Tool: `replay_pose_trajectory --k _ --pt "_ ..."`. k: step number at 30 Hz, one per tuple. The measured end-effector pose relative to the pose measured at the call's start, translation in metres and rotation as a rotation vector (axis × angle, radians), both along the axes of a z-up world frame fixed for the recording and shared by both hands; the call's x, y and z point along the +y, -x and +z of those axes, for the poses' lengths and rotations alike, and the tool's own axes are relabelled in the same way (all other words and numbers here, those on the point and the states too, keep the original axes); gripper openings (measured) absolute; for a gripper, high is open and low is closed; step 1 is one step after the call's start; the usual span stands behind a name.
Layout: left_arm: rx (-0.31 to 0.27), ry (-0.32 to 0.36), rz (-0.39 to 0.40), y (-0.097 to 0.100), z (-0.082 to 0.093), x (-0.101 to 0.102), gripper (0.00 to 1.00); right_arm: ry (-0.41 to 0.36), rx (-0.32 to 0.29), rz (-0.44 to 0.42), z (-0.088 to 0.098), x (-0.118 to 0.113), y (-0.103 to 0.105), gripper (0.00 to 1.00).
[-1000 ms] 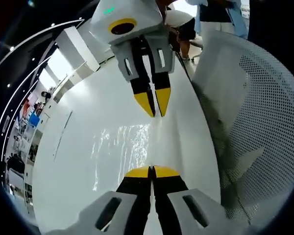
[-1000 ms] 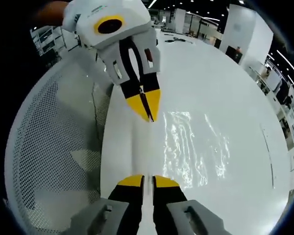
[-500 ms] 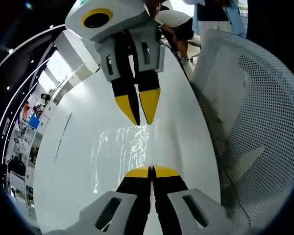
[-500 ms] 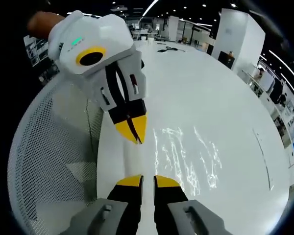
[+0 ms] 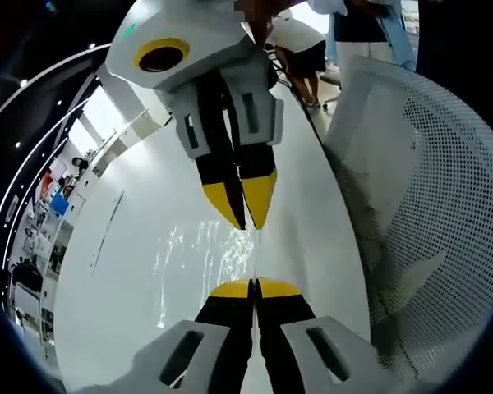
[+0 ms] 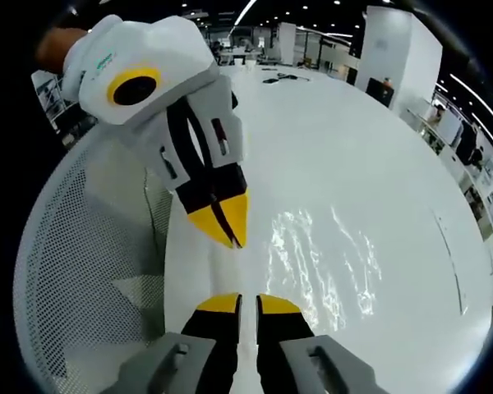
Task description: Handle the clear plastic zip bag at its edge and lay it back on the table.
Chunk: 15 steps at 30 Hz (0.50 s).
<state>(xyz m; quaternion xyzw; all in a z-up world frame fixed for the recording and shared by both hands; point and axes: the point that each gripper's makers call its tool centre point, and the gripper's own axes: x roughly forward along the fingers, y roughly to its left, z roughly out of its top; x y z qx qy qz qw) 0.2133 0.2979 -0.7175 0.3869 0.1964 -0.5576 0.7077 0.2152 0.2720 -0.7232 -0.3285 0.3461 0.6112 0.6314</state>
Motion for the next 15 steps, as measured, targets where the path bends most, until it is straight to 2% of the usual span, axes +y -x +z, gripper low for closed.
replay_pose_trajectory --k 8,15 --pt "-0.036 0.013 -0.017 -0.0019 0.0039 -0.0021 0.00 0.008 0.026 -0.012 -0.0056 -0.0023 0.0023 0.03" --pt "-0.034 0.030 -0.040 0.0002 0.0059 -0.0054 0.00 0.001 0.025 -0.013 -0.0068 0.0021 0.0044 0.03"
